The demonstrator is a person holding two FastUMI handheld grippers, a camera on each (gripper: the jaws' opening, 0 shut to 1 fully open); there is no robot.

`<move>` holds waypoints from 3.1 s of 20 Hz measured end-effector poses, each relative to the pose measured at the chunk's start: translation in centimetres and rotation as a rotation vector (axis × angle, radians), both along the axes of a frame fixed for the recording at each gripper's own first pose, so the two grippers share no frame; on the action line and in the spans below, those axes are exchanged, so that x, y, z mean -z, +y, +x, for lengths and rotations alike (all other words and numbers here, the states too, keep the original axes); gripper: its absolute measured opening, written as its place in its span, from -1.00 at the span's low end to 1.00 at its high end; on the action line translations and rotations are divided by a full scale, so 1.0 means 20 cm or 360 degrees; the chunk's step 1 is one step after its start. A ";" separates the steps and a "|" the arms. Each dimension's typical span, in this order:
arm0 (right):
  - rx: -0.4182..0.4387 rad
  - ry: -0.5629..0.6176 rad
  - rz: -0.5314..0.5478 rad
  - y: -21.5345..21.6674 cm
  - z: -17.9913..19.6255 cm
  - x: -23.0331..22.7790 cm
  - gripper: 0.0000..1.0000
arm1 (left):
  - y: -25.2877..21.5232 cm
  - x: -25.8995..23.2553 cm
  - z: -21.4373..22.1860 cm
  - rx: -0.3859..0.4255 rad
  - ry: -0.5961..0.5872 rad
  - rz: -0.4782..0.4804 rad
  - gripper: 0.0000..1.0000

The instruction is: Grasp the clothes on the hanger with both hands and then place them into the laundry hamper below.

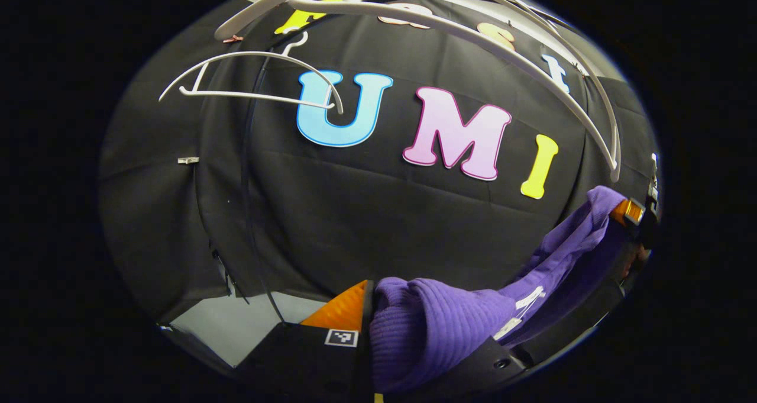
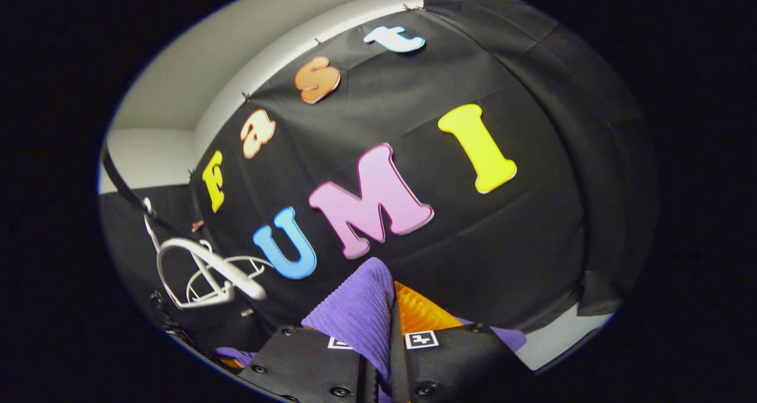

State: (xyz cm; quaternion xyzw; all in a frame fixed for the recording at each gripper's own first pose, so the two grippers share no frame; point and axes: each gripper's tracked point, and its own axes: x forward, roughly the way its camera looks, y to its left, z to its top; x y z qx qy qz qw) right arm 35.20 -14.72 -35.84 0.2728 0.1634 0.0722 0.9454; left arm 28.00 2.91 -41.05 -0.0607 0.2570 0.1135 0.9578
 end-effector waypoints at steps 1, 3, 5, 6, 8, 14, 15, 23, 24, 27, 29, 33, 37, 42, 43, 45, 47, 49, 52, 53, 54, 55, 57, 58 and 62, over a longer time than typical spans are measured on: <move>-0.0046 0.0059 -0.0017 0.06 -0.05 0.06 -0.64 | -0.03 0.03 -0.03 0.0016 0.0032 -0.0010 -0.78; -0.0143 0.0184 -0.0012 0.20 -0.17 0.19 -0.65 | -0.12 0.12 -0.08 0.0050 0.0117 -0.0045 -0.78; -0.0246 0.0314 -0.0020 0.35 -0.29 0.32 -0.65 | -0.23 0.22 -0.13 0.0080 0.0212 -0.0087 -0.78; -0.0291 0.0382 -0.0013 0.42 -0.36 0.38 -0.64 | -0.27 0.28 -0.16 0.0094 0.0267 -0.0118 -0.78; -0.0423 0.0501 0.0056 0.62 -0.50 0.45 -0.65 | -0.33 0.37 -0.22 0.0106 0.0368 -0.0165 -0.78; -0.0740 0.0835 -0.0007 0.94 -0.91 0.66 -0.64 | -0.32 0.56 -0.41 0.0048 0.0620 -0.0264 -0.78; -0.0761 0.0921 -0.0094 0.92 -0.97 0.74 -0.64 | -0.30 0.59 -0.45 -0.0003 0.0650 -0.0310 -0.78; -0.0839 0.1282 -0.0227 0.90 -1.27 0.97 -0.64 | -0.31 0.85 -0.75 -0.0208 0.1083 -0.0602 -0.77; -0.0865 0.1317 -0.0244 0.91 -1.32 0.98 -0.64 | -0.32 0.85 -0.75 -0.0212 0.1104 -0.0611 -0.78; -0.0902 0.1376 -0.0353 0.91 -1.36 1.05 -0.63 | -0.34 0.86 -0.77 -0.0215 0.1148 -0.0604 -0.74; -0.0916 0.1403 -0.0386 0.89 -1.39 1.07 -0.63 | -0.33 0.86 -0.77 -0.0224 0.1165 -0.0601 -0.75; -0.0943 0.1401 -0.0420 0.89 -1.39 1.07 -0.64 | -0.32 0.85 -0.77 -0.0252 0.1173 -0.0604 -0.74; -0.0978 0.1387 -0.0486 0.87 -1.38 1.09 -0.09 | -0.31 0.84 -0.77 -0.0245 0.1183 -0.0611 -0.25; -0.0969 0.1371 -0.0566 0.85 -1.34 1.10 0.98 | -0.23 0.86 -0.72 -0.0229 0.1145 -0.0471 0.90; -0.0965 0.1371 -0.0567 0.84 -1.34 1.11 0.98 | -0.23 0.86 -0.71 -0.0238 0.1141 -0.0481 0.91; -0.0953 0.1369 -0.0574 0.83 -1.33 1.11 0.97 | -0.22 0.85 -0.72 -0.0248 0.1144 -0.0479 0.91; -0.0935 0.1366 -0.0553 0.83 -1.30 1.09 0.97 | -0.21 0.84 -0.71 -0.0250 0.1145 -0.0484 0.84; -0.0913 0.1360 -0.0534 0.84 -1.29 1.08 0.97 | -0.20 0.83 -0.71 -0.0249 0.1137 -0.0478 0.92; -0.0882 0.1324 -0.0518 0.85 -1.26 1.04 0.98 | -0.16 0.78 -0.71 -0.0253 0.1096 -0.0476 0.91; -0.0873 0.1310 -0.0512 0.85 -1.26 1.02 0.98 | -0.15 0.77 -0.70 -0.0245 0.1074 -0.0461 0.91; -0.0865 0.1300 -0.0512 0.85 -1.26 1.01 0.98 | -0.14 0.75 -0.70 -0.0228 0.1048 -0.0443 0.84; -0.0851 0.1287 -0.0514 0.84 -1.27 0.98 0.98 | -0.13 0.72 -0.70 -0.0206 0.1018 -0.0425 0.92; -0.0814 0.1247 -0.0511 0.86 -1.26 0.92 0.98 | -0.12 0.63 -0.67 -0.0157 0.0923 -0.0391 0.92; -0.0796 0.1219 -0.0500 0.87 -1.26 0.87 0.98 | -0.12 0.58 -0.66 -0.0130 0.0873 -0.0371 0.91; -0.0710 0.1070 -0.0507 0.92 -1.26 0.65 0.98 | -0.09 0.32 -0.68 -0.0011 0.0679 -0.0281 0.91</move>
